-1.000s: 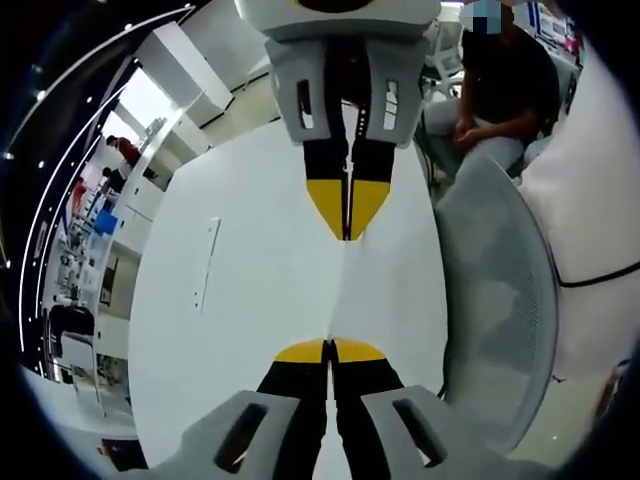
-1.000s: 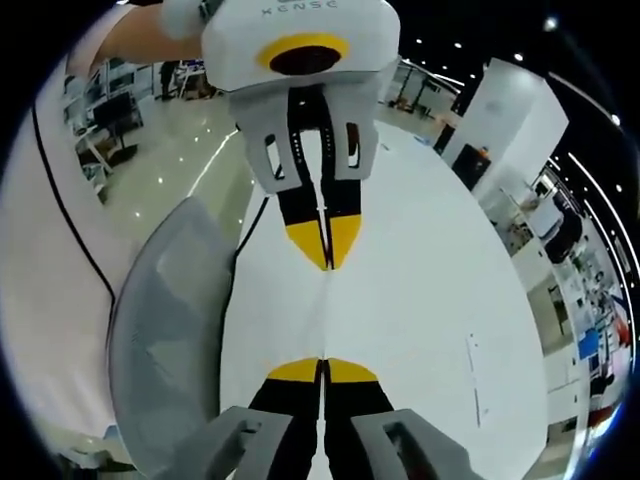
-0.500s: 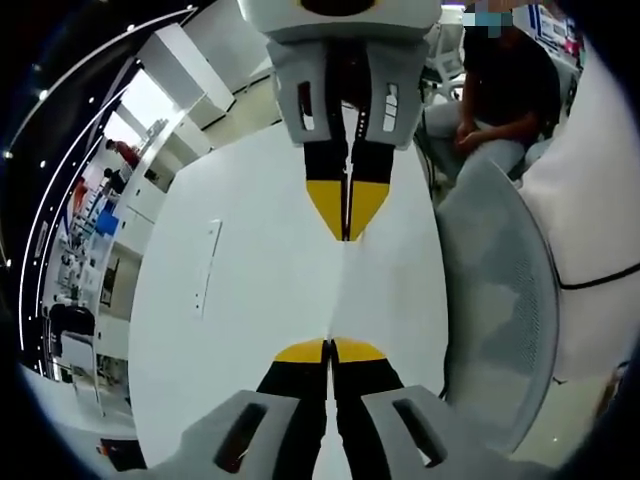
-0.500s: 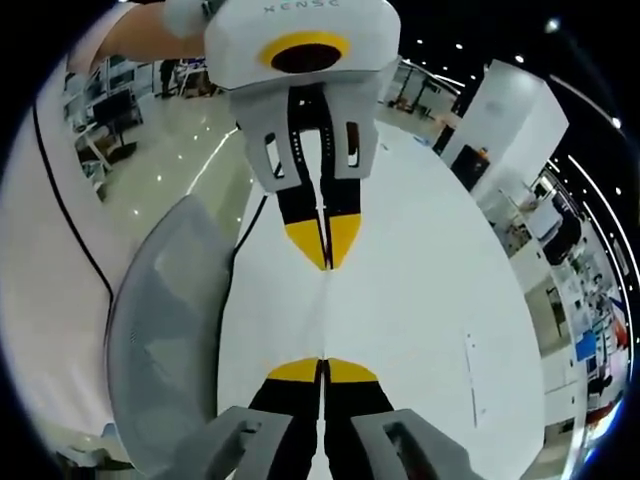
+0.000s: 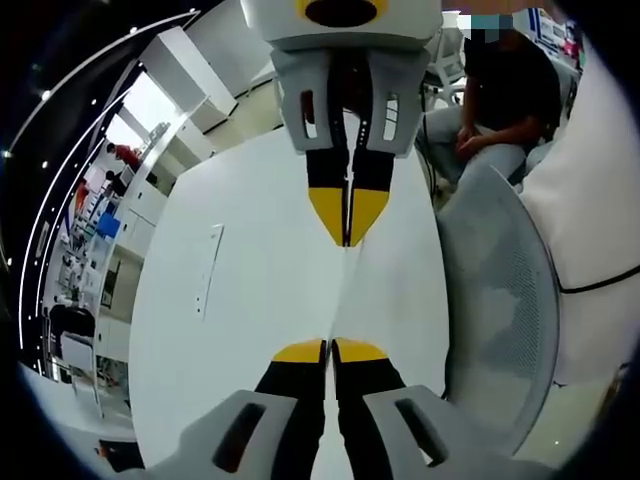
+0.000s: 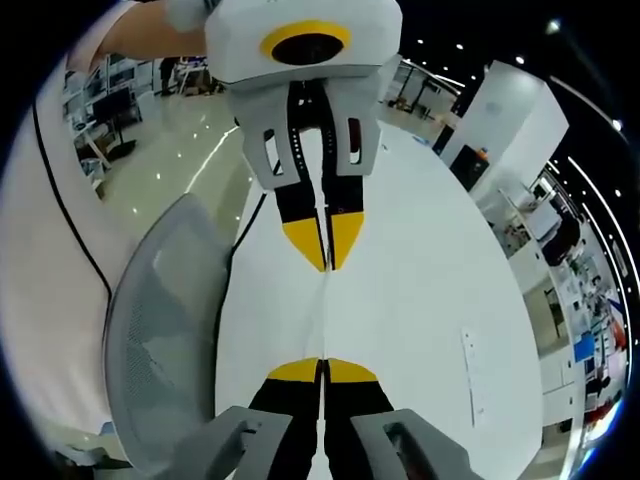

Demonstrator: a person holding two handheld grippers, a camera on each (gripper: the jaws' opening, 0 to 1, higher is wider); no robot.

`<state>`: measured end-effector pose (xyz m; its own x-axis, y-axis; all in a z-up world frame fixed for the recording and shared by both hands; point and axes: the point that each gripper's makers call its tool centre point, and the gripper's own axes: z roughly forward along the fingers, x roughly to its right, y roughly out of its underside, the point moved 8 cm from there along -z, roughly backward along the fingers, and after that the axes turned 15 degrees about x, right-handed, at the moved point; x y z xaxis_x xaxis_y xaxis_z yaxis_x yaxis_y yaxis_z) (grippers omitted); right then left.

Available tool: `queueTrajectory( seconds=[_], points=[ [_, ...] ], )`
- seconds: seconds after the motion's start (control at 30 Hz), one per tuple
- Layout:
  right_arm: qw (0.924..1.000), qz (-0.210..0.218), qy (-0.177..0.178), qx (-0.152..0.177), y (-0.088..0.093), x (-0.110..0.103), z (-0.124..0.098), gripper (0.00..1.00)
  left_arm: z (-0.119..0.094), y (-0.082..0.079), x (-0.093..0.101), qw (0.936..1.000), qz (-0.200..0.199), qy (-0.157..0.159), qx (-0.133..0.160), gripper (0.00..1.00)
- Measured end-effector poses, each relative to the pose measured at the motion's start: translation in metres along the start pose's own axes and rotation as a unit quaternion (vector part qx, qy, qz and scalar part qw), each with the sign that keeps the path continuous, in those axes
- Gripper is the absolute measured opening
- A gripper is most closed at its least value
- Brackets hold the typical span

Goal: Arrange the food packaging bags into a neat stack by flattening each bag and aligning their edges.

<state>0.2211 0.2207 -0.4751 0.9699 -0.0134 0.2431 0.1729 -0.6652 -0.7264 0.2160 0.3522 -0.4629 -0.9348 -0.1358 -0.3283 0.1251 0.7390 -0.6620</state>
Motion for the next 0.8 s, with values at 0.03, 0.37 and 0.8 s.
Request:
queueTrajectory(
  seconds=[0.03, 0.37, 0.8],
  points=[
    [1.0, 0.0, 0.0, 0.0, 0.0, 0.0, 0.0, 0.0, 0.001, 0.002, -0.001, 1.0, -0.001, 0.0, 0.001, 0.01],
    [1.0, 0.0, 0.001, 0.0, 0.001, 0.002, 0.001, 0.0, 0.002, -0.009, 0.002, 0.9998, -0.001, 0.003, 0.021, 0.04],
    [1.0, -0.001, 0.004, -0.001, 0.0, 0.003, 0.0, 0.0, 0.006, -0.024, 0.007, 0.9987, -0.005, 0.009, 0.049, 0.09]
  ],
)
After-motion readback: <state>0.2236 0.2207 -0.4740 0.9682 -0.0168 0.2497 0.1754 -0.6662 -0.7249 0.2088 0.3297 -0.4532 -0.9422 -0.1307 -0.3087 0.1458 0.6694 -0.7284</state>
